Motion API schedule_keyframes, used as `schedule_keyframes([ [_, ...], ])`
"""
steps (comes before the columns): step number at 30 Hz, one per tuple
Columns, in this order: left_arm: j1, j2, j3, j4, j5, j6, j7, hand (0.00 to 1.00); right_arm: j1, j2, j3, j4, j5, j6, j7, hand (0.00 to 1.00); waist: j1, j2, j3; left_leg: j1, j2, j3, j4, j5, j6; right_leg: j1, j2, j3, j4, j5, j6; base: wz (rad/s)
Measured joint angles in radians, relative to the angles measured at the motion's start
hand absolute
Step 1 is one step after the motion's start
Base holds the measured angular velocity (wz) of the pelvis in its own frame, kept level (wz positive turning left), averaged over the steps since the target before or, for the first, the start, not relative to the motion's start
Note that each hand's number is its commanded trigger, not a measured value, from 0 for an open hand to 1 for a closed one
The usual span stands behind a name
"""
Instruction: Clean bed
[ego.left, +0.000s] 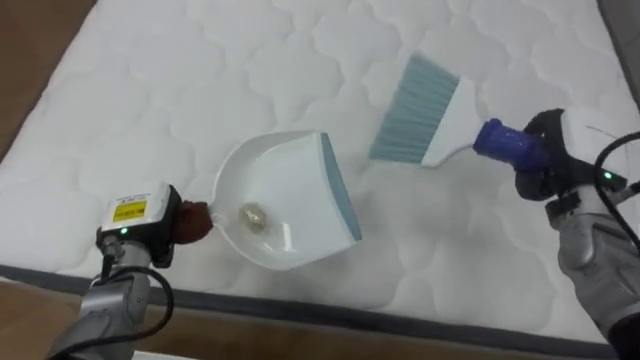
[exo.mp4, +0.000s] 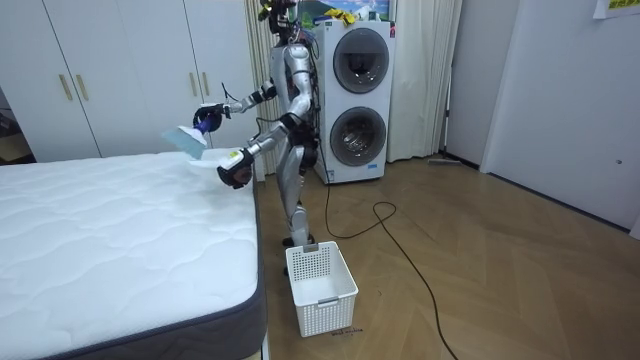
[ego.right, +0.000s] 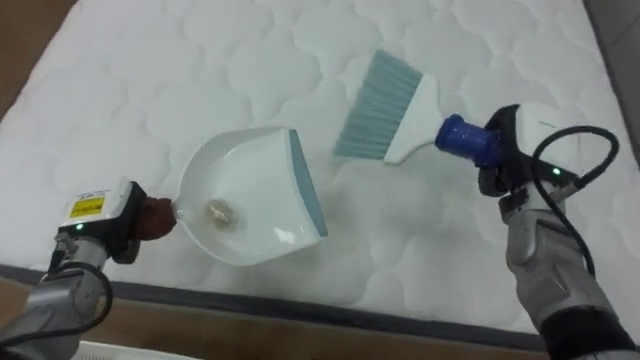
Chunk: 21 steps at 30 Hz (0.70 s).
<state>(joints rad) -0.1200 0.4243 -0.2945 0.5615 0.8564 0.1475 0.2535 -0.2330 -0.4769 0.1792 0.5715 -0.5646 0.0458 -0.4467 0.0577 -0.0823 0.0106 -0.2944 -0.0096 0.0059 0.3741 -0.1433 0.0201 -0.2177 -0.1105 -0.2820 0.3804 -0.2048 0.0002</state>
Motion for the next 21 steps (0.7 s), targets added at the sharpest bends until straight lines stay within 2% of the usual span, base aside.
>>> schedule_keyframes([
  [2, 0.011, -0.019, 0.012, -0.002, -0.001, 0.000, -0.005, 1.00, 0.033, 0.001, -0.004, -0.015, 0.025, 0.001, 0.002, 0.00, 0.007, 0.010, -0.0050, 0.017, 0.010, -0.010, -0.009, -0.001, -0.002, 0.033, 0.010, -0.018, -0.026, 0.009, -0.002, 0.09],
  [6, 0.035, -0.053, 0.070, -0.009, 0.001, 0.000, -0.035, 1.00, 0.045, 0.013, -0.013, -0.038, 0.079, -0.002, 0.001, 0.00, -0.006, 0.026, -0.0077, 0.047, 0.011, -0.010, -0.013, -0.003, -0.007, 0.077, 0.017, -0.031, -0.042, 0.010, -0.004, 0.15],
  [7, 0.035, -0.063, 0.084, -0.020, -0.001, -0.001, -0.051, 1.00, 0.053, 0.014, -0.031, -0.039, 0.121, -0.002, -0.002, 0.00, -0.014, 0.028, -0.0078, 0.054, 0.017, 0.020, -0.013, -0.003, -0.006, 0.098, 0.015, -0.050, -0.046, 0.005, -0.006, 0.59],
  [8, 0.036, -0.069, 0.094, -0.033, -0.001, -0.001, -0.064, 1.00, 0.066, 0.017, -0.048, -0.039, 0.171, -0.001, -0.011, 0.00, -0.025, 0.027, -0.0076, 0.058, 0.034, 0.063, -0.011, -0.002, -0.004, 0.121, 0.019, -0.065, -0.055, -0.002, -0.006, 0.61],
  [12, 0.038, -0.098, 0.097, -0.036, -0.006, 0.005, -0.069, 1.00, 0.095, 0.018, -0.056, -0.039, 0.286, -0.001, -0.048, 0.00, -0.034, 0.025, -0.0066, 0.070, 0.053, 0.141, 0.006, 0.000, 0.000, 0.167, 0.020, -0.092, -0.052, -0.042, -0.012, 0.54],
  [14, 0.047, -0.119, 0.098, -0.032, -0.034, 0.006, -0.072, 1.00, 0.111, 0.051, -0.097, -0.051, 0.304, -0.001, -0.062, 0.00, -0.058, 0.024, -0.0053, 0.074, 0.085, 0.258, 0.004, 0.010, 0.015, 0.194, 0.002, -0.167, -0.052, -0.060, -0.020, 0.69],
  [17, 0.072, -0.138, 0.101, -0.031, -0.039, 0.007, -0.098, 1.00, 0.128, 0.092, -0.147, -0.107, 0.352, -0.001, -0.109, 0.00, -0.069, 0.023, -0.0040, 0.080, 0.112, 0.349, 0.019, 0.010, 0.018, 0.216, -0.002, -0.219, -0.052, -0.081, -0.022, 0.48],
  [21, 0.091, -0.154, 0.105, -0.032, -0.042, 0.018, -0.110, 1.00, 0.152, 0.107, -0.168, -0.202, 0.387, -0.001, -0.119, 0.00, -0.080, 0.029, -0.0026, 0.079, 0.101, 0.319, 0.025, 0.006, 0.020, 0.254, 0.012, -0.240, -0.071, -0.084, -0.019, 0.33],
])
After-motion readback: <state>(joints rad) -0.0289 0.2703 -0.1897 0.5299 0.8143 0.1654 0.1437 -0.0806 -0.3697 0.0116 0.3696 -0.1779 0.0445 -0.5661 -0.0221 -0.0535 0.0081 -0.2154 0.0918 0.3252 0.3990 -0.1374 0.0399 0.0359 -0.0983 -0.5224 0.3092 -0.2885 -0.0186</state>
